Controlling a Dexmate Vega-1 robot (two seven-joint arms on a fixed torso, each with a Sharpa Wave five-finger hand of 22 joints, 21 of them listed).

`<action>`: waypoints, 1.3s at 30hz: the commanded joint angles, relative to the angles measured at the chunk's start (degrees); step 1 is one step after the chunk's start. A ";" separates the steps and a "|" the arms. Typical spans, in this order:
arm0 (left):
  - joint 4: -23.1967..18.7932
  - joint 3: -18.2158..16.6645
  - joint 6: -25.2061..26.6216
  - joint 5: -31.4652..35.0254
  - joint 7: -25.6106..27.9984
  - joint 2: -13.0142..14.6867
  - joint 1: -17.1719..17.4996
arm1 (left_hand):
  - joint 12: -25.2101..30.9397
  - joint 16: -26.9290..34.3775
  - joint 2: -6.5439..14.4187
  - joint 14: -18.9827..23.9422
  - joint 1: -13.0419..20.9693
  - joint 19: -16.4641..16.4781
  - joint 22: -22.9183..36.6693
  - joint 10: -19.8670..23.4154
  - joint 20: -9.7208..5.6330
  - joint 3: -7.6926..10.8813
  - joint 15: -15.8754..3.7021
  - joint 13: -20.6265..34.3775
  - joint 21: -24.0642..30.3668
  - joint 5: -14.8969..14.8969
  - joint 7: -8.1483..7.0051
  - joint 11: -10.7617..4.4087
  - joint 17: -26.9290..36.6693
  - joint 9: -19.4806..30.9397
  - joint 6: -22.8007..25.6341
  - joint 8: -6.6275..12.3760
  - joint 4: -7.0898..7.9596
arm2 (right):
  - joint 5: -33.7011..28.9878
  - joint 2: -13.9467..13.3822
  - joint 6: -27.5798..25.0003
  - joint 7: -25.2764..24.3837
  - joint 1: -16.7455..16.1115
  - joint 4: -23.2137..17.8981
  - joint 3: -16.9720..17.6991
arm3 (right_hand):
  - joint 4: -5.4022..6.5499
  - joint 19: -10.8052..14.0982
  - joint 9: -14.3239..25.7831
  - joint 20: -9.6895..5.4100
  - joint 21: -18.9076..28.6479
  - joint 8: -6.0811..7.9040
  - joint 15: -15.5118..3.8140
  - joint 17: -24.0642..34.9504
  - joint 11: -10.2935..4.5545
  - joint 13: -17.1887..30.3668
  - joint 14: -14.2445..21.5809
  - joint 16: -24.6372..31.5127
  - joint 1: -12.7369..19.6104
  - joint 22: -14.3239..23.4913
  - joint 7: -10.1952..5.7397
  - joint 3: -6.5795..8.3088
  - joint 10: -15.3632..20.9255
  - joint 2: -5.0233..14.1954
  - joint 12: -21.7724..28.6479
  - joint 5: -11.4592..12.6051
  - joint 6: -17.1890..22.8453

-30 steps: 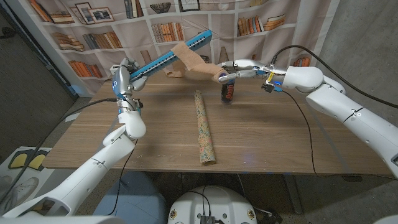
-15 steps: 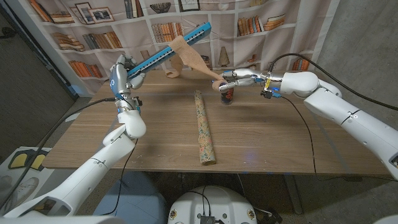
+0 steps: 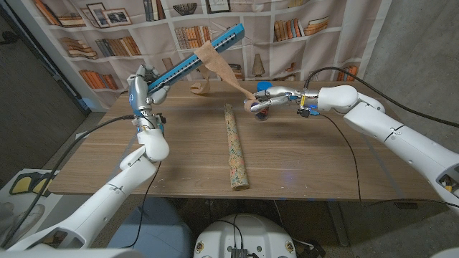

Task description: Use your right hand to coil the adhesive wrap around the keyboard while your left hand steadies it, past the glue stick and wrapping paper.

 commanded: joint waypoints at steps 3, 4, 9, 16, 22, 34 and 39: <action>2.44 0.88 -11.34 -3.80 -3.99 -2.16 -0.83 | 14.32 18.85 2.76 15.85 0.11 10.74 23.37 0.30 -10.63 2.61 -6.50 16.17 26.60 12.51 0.52 0.58 26.18 -0.09 -0.15 0.18 2.21 | -3.19 2.67 -1.93 -0.12 3.52 6.00 -3.53 | -0.22 0.01 0.17 0.11 -0.19 0.20 -6.67 0.14 -0.22 0.12 0.23 -0.16 0.16 0.18 0.05 0.31 0.51 0.45 0.27 0.15 0.47; 2.59 0.94 -12.09 -4.21 -4.54 -2.33 -0.88 | 14.53 18.84 2.70 15.72 0.06 10.70 23.33 0.20 -10.51 2.60 -6.49 16.65 26.55 12.49 0.49 0.56 26.20 0.01 -0.13 0.27 2.20 | -3.34 2.68 -2.15 -0.18 3.58 6.13 -3.62 | -0.23 0.01 0.17 0.11 -0.19 0.20 -6.70 0.15 -0.21 0.13 0.19 -0.18 0.17 0.18 0.07 0.31 0.57 0.44 0.29 0.15 0.49; 3.65 1.26 -14.91 -4.08 -5.63 -3.22 -1.21 | 14.12 18.86 2.92 15.67 0.08 10.55 23.36 0.45 -10.43 2.56 -6.53 16.50 26.45 12.29 0.52 0.84 26.03 -0.11 -0.16 0.29 2.19 | -4.18 2.59 -2.96 -0.79 3.69 6.66 -3.94 | -0.26 0.02 0.19 0.10 -0.18 0.18 -6.58 0.18 -0.28 0.18 0.19 -0.18 0.17 0.18 0.10 0.29 0.58 0.39 0.29 0.15 0.54; 4.44 1.04 -17.45 -4.81 -8.02 -3.80 -1.15 | 13.95 18.96 2.94 15.61 -0.06 10.72 23.33 0.65 -10.40 2.60 -6.50 16.57 26.44 12.23 0.43 0.71 26.12 -0.41 -0.03 0.23 2.23 | -5.32 1.98 -4.24 -2.35 3.99 7.28 -3.61 | -0.18 0.07 0.22 0.07 -0.16 0.15 -6.64 0.23 -0.33 0.25 0.31 -0.15 0.00 0.19 0.08 0.25 0.81 0.42 0.37 0.14 0.64; 4.57 0.53 -18.42 -4.95 -9.26 -4.25 -0.87 | 14.37 19.01 3.00 15.41 -0.16 10.40 23.59 0.36 -10.30 2.60 -6.35 17.50 26.42 12.16 0.48 0.67 26.12 -0.23 -0.18 0.36 2.25 | -6.25 0.88 -6.03 -3.41 4.20 7.62 -3.22 | -0.27 0.16 0.26 0.04 -0.12 0.13 -6.64 0.21 -0.25 0.30 0.41 -0.19 0.08 0.20 0.09 0.30 0.78 0.40 0.35 0.14 0.78; 3.20 -0.54 -18.01 -6.17 -12.64 -4.17 0.19 | 13.76 19.21 3.17 15.15 -0.16 10.38 23.85 0.43 -10.16 2.59 -6.37 16.78 26.47 11.94 0.62 0.72 26.12 -0.15 -0.48 0.48 2.19 | -6.48 -1.51 -7.49 -6.57 3.27 6.28 -0.96 | -0.28 0.31 0.31 -0.08 -0.05 0.07 -6.70 0.27 -0.29 0.38 0.46 -0.23 0.04 0.20 0.12 0.33 0.74 0.45 0.32 0.15 0.96; 3.04 -0.45 -18.45 -7.00 -14.32 -4.18 0.56 | 14.19 19.18 3.24 14.94 -0.08 10.40 23.70 0.18 -10.15 2.64 -6.42 17.64 26.35 11.89 0.69 0.77 26.06 -0.46 -0.39 0.37 2.12 | -5.80 -2.36 -7.98 -7.61 2.85 5.76 0.27 | -0.29 0.44 0.33 -0.16 0.01 0.00 -6.62 0.28 -0.28 0.41 0.49 -0.26 0.07 0.21 0.07 0.39 0.84 0.53 0.34 0.16 0.92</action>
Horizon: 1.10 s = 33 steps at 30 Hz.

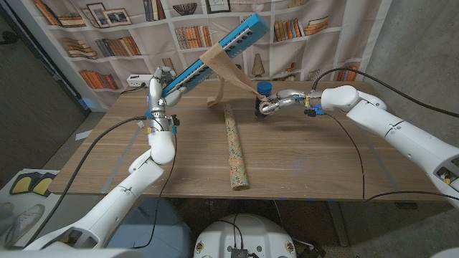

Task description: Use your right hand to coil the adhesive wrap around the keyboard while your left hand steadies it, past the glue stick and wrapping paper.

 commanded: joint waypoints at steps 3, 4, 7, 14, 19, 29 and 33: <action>-0.44 0.22 -0.92 1.22 -3.44 0.31 0.66 | 14.18 18.71 3.24 15.05 -0.16 10.41 23.91 0.11 -10.16 2.60 -6.38 17.58 26.02 11.85 0.35 0.14 26.15 -0.06 -0.04 0.46 2.14 | 0.43 -2.56 -1.36 -3.12 -1.04 -1.60 2.91 | -0.26 0.50 0.24 -0.20 0.04 0.08 -6.58 0.10 0.00 0.19 0.73 -0.05 0.10 0.07 -0.07 0.37 0.60 0.80 0.31 0.35 0.31; -0.25 0.50 -0.62 3.39 -2.62 0.60 0.47 | 14.18 18.65 3.24 14.92 -0.15 10.36 23.83 0.13 -10.16 2.65 -6.37 17.57 25.94 11.87 0.31 0.10 26.13 -0.13 0.01 0.44 2.13 | 0.45 -2.62 -1.31 -3.18 -1.04 -1.72 2.99 | -0.28 0.53 0.24 -0.18 0.05 0.08 -6.60 0.10 0.06 0.19 0.68 -0.07 0.11 0.07 -0.02 0.36 0.61 0.78 0.31 0.35 0.34; 0.32 1.02 -0.66 3.92 -2.78 0.62 0.17 | 14.19 18.81 3.30 15.05 -0.09 10.47 23.73 0.07 -10.23 2.65 -6.43 17.63 25.89 11.81 0.27 0.12 26.20 0.24 -0.26 0.62 2.09 | 0.53 -2.70 -1.18 -3.48 -1.10 -1.96 3.22 | -0.32 0.53 0.25 -0.21 0.05 0.07 -6.58 0.09 0.03 0.20 0.67 -0.11 0.17 0.07 -0.04 0.41 0.62 0.80 0.31 0.36 0.39; 0.42 1.50 -0.78 3.27 -4.13 1.09 0.23 | 13.78 18.76 3.30 14.71 -0.25 10.53 23.80 0.15 -10.25 2.65 -6.34 17.08 25.84 11.75 0.42 0.05 26.05 -0.27 0.00 0.50 2.13 | 0.80 -3.00 -1.15 -3.97 -1.43 -2.41 3.67 | -0.26 0.55 0.28 -0.21 0.07 -0.01 -6.61 0.07 0.04 0.22 0.67 -0.20 0.04 0.07 -0.04 0.41 0.72 0.83 0.31 0.35 0.35; 1.28 1.96 -1.96 3.17 -5.09 1.59 -0.25 | 13.76 18.85 3.43 14.82 -0.28 10.52 23.84 0.12 -10.25 2.55 -6.40 17.23 25.78 11.60 0.28 0.06 25.85 -0.16 -0.15 0.58 2.15 | 0.84 -3.22 -1.54 -4.31 -1.56 -2.75 3.90 | -0.26 0.57 0.29 -0.18 0.08 -0.06 -6.57 0.08 -0.04 0.25 0.73 -0.23 0.01 0.07 -0.04 0.42 0.69 0.84 0.29 0.34 0.36; 2.90 3.23 -5.03 2.93 -8.44 2.80 -1.20 | 13.72 19.02 3.68 14.21 -0.11 9.83 24.21 -0.41 -9.86 2.76 -6.12 17.51 25.71 11.49 0.59 0.21 26.23 -0.36 -0.56 0.46 2.07 | 0.56 -3.27 -1.73 -4.16 -1.25 -2.87 3.76 | -0.25 0.52 0.33 -0.15 0.06 -0.16 -6.54 0.13 0.07 0.23 0.72 -0.28 -0.07 0.06 -0.05 0.39 0.72 0.82 0.22 0.32 0.37; 3.22 3.54 -5.95 3.22 -9.58 3.40 -1.36 | 13.87 19.23 3.78 13.99 -0.14 9.59 24.49 -0.74 -9.80 2.82 -6.00 17.88 25.79 11.43 0.60 0.25 26.56 -0.20 -0.71 0.56 2.10 | 0.37 -3.32 -1.98 -4.30 -1.13 -2.91 3.78 | -0.20 0.50 0.35 -0.11 0.06 -0.18 -6.49 0.11 0.05 0.24 0.71 -0.35 -0.17 0.06 -0.03 0.39 0.71 0.84 0.19 0.32 0.41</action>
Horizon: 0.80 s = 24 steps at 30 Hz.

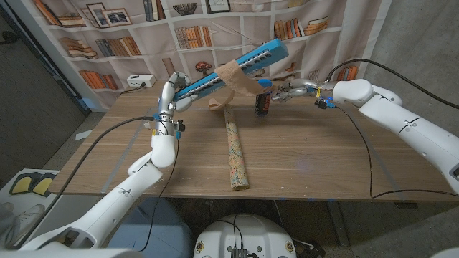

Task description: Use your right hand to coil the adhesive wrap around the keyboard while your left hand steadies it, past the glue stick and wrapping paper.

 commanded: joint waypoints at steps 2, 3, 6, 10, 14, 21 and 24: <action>1.62 1.34 -3.18 0.19 -3.83 1.71 -0.87 | 13.49 18.80 3.83 13.99 -0.15 9.56 24.50 -0.44 -9.78 2.59 -6.12 17.15 25.51 11.29 0.02 0.09 26.39 0.05 -0.07 0.20 2.24 | -0.58 -0.27 -0.50 -0.49 0.34 -0.22 0.15 | -0.13 0.28 0.22 0.11 0.05 -0.18 -6.53 0.09 0.11 0.25 0.73 -0.18 -0.01 0.07 -0.04 0.30 0.62 0.44 0.16 0.23 0.49; 1.69 1.37 -3.32 0.24 -4.05 1.80 -0.91 | 13.57 18.89 3.85 13.99 -0.11 9.56 24.50 -0.50 -9.78 2.63 -6.09 17.29 25.50 11.29 0.05 0.12 26.52 0.07 -0.11 0.21 2.21 | -0.65 -0.30 -0.52 -0.57 0.40 -0.14 0.19 | -0.11 0.28 0.22 0.11 0.05 -0.19 -6.51 0.09 0.14 0.25 0.70 -0.19 -0.03 0.07 -0.07 0.31 0.65 0.46 0.17 0.23 0.47; 1.93 1.66 -3.93 -0.03 -5.01 1.87 -1.00 | 13.22 18.93 3.88 13.81 -0.07 9.42 24.69 -0.48 -9.72 2.63 -6.13 16.87 25.54 11.22 0.09 0.18 26.52 0.09 -0.17 0.24 2.17 | -0.73 -0.43 -0.79 -0.94 0.50 0.05 0.44 | -0.15 0.27 0.23 0.13 0.05 -0.24 -6.51 0.13 0.08 0.27 0.72 -0.17 0.02 0.07 -0.10 0.32 0.54 0.47 0.11 0.23 0.44; 2.13 1.73 -4.23 -0.28 -5.58 1.69 -0.89 | 13.33 18.99 3.92 13.60 -0.11 9.48 24.54 -0.29 -9.78 2.58 -6.20 17.07 25.44 11.11 0.01 0.18 26.52 0.03 -0.12 0.28 2.18 | -0.78 -0.71 -0.88 -1.42 0.37 -0.21 0.76 | -0.16 0.24 0.25 0.13 0.04 -0.26 -6.48 0.18 -0.01 0.23 0.70 -0.16 0.00 0.07 -0.11 0.31 0.57 0.47 0.07 0.23 0.48; 2.05 1.68 -4.11 -0.57 -6.21 1.69 -0.70 | 13.77 19.18 3.98 13.62 -0.26 9.51 24.53 -0.55 -9.81 2.49 -6.11 17.80 25.40 11.02 -0.22 -0.01 26.55 0.16 -0.08 0.44 2.27 | -0.77 -0.86 -0.89 -1.70 0.32 -0.30 0.97 | -0.22 0.23 0.27 0.14 0.04 -0.30 -6.45 0.20 0.00 0.26 0.72 -0.16 0.06 0.07 -0.13 0.32 0.57 0.43 0.05 0.24 0.48; 2.27 1.88 -5.11 -1.60 -7.57 1.54 -0.50 | 13.74 19.28 3.96 13.46 -0.35 9.45 24.54 -0.44 -9.85 2.38 -6.24 17.63 25.33 10.88 -0.38 -0.09 26.41 0.02 0.03 0.50 2.24 | -0.92 -0.86 -0.77 -2.08 0.53 -0.19 1.16 | -0.20 0.20 0.28 0.19 0.03 -0.36 -6.59 0.19 0.13 0.29 0.67 -0.26 0.00 0.06 -0.08 0.32 0.65 0.44 0.06 0.24 0.50; 2.16 1.69 -5.26 -2.28 -7.53 0.88 -0.21 | 13.53 19.20 4.11 13.33 -0.22 9.51 24.25 -0.54 -9.83 2.38 -6.27 17.35 25.23 10.77 -0.14 0.07 26.30 0.25 -0.39 0.54 2.18 | -1.03 -0.88 -0.76 -2.39 0.63 -0.10 1.30 | -0.23 0.20 0.30 0.20 0.03 -0.39 -6.55 0.19 0.10 0.29 0.65 -0.28 0.02 0.06 -0.14 0.33 0.58 0.42 0.00 0.24 0.49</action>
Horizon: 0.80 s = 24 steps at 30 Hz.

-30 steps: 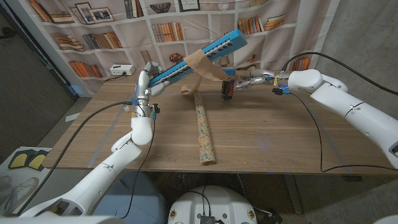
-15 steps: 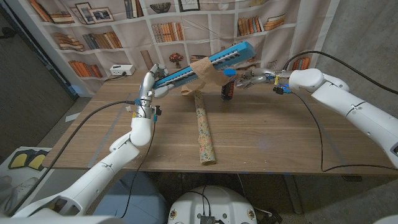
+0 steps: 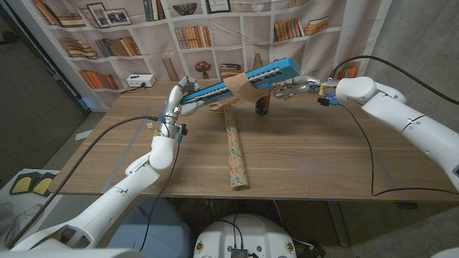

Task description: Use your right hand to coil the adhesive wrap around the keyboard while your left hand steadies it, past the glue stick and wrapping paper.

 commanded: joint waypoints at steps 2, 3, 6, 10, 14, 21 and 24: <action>0.20 0.29 -1.61 -2.09 -2.31 -0.77 0.64 | 11.65 19.14 4.19 13.30 -0.07 9.39 24.27 -0.07 -9.80 2.23 -6.28 16.38 25.17 10.67 -0.04 0.20 26.36 0.19 -0.49 0.17 2.24 | -0.34 -0.18 0.02 -1.05 0.39 0.28 0.56 | -0.22 0.18 0.29 0.20 0.02 -0.07 -6.47 0.20 0.10 0.30 0.57 -0.09 0.07 0.07 0.10 0.33 0.60 0.36 0.05 0.28 0.29; 0.16 0.41 -1.91 -2.12 -2.70 -0.69 0.69 | 11.71 19.06 4.24 13.13 -0.04 9.32 24.38 -0.19 -9.79 2.27 -6.20 16.56 25.23 10.67 0.04 0.16 26.35 0.26 -0.61 0.18 2.24 | -0.45 -0.20 0.16 -1.17 0.44 0.38 0.59 | -0.24 0.20 0.30 0.22 0.03 -0.07 -6.47 0.20 0.11 0.29 0.60 -0.09 0.09 0.07 0.09 0.34 0.72 0.35 0.09 0.29 0.31; 0.00 0.50 -2.45 -2.02 -3.43 -0.53 0.95 | 11.64 19.00 4.28 12.97 -0.02 9.40 24.31 -0.12 -9.78 2.24 -6.20 16.52 25.23 10.61 0.16 0.22 26.28 0.21 -0.61 0.18 2.24 | -0.45 -0.21 0.17 -1.38 0.57 0.61 0.74 | -0.21 0.17 0.31 0.20 0.02 -0.10 -6.54 0.24 0.07 0.28 0.60 -0.07 0.05 0.07 0.11 0.33 0.64 0.37 0.03 0.28 0.30; -0.16 0.16 -2.28 -2.18 -3.69 -0.71 1.27 | 11.55 19.18 4.34 13.10 0.13 9.42 24.29 -0.16 -9.74 2.25 -6.35 16.52 25.24 10.51 0.23 0.35 26.35 -0.02 -0.59 0.09 2.17 | -0.49 -0.29 0.31 -1.60 0.64 0.69 0.91 | -0.29 0.15 0.33 0.19 0.01 -0.12 -6.54 0.22 0.11 0.26 0.60 -0.12 0.17 0.07 0.05 0.39 0.74 0.39 0.03 0.30 0.32; -0.19 0.15 -2.46 -2.21 -4.32 -0.64 1.43 | 11.60 19.06 4.36 12.90 0.10 9.51 24.17 -0.19 -9.79 2.29 -6.38 16.72 25.19 10.49 0.36 0.28 26.22 -0.21 -0.51 0.04 2.20 | -0.45 -0.35 0.45 -1.76 0.64 0.80 1.05 | -0.28 0.12 0.34 0.18 0.00 -0.15 -6.54 0.25 0.00 0.27 0.60 -0.11 0.13 0.07 0.04 0.36 0.68 0.35 -0.02 0.29 0.33; -0.74 0.32 -2.24 -2.67 -5.84 -0.52 1.86 | 11.68 19.27 4.36 12.95 0.06 9.57 24.19 -0.17 -9.71 2.43 -6.27 17.01 25.18 10.51 0.24 0.31 26.41 -0.19 -0.43 0.17 2.22 | -0.27 -0.81 0.79 -2.55 0.28 0.27 1.77 | -0.29 0.11 0.37 0.14 0.00 -0.22 -6.52 0.27 -0.01 0.32 0.48 -0.20 0.13 0.06 0.01 0.39 0.63 0.39 -0.06 0.29 0.30; -0.94 0.41 -2.09 -3.17 -6.69 -0.46 1.93 | 11.63 19.35 4.32 12.97 -0.05 9.63 24.11 -0.04 -9.74 2.40 -6.24 16.92 25.12 10.48 0.06 0.15 26.41 -0.14 -0.36 0.27 2.27 | -0.05 -1.00 1.09 -2.86 0.05 0.05 2.14 | -0.26 0.09 0.38 0.14 -0.01 -0.24 -6.53 0.28 0.10 0.32 0.46 -0.22 0.07 0.06 -0.02 0.37 0.67 0.38 -0.07 0.29 0.31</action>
